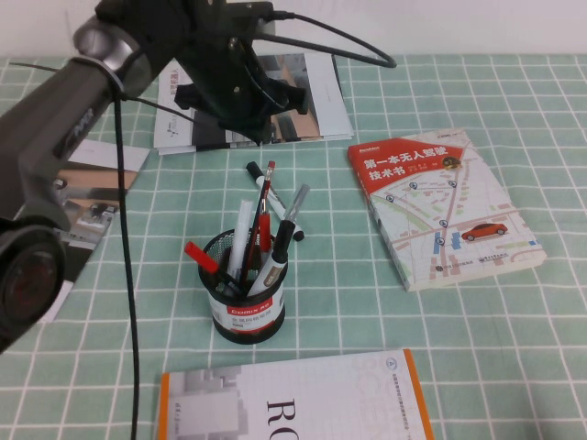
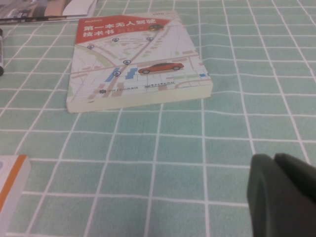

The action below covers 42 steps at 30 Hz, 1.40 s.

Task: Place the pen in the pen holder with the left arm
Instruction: Pick up the pen on the table

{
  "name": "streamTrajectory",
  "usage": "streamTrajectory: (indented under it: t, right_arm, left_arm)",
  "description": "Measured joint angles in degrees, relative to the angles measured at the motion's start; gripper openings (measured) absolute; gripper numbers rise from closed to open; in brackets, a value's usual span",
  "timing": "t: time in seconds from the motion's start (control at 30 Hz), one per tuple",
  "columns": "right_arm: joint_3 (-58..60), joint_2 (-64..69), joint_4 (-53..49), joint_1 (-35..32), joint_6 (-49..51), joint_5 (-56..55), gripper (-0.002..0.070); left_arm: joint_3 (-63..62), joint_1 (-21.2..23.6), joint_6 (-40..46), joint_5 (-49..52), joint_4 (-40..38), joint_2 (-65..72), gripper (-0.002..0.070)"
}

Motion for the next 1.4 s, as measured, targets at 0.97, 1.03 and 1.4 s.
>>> streamTrajectory:
  t: [0.97,1.03,1.4]
  right_arm:
    - [0.0,0.0,0.0,0.0,0.0,0.0,-0.002]
    - [0.0,0.0,0.0,0.0,0.0,0.0,-0.002]
    - [0.0,0.0,0.0,0.0,0.0,0.0,-0.002]
  left_arm:
    - [-0.38,-1.67,-10.69,-1.57,1.97,8.93,0.0445]
    - [-0.38,-1.67,-10.74,-1.42,2.34,9.07,0.0445]
    - [-0.38,-1.71,-10.74,-0.83,2.74,10.91,0.04]
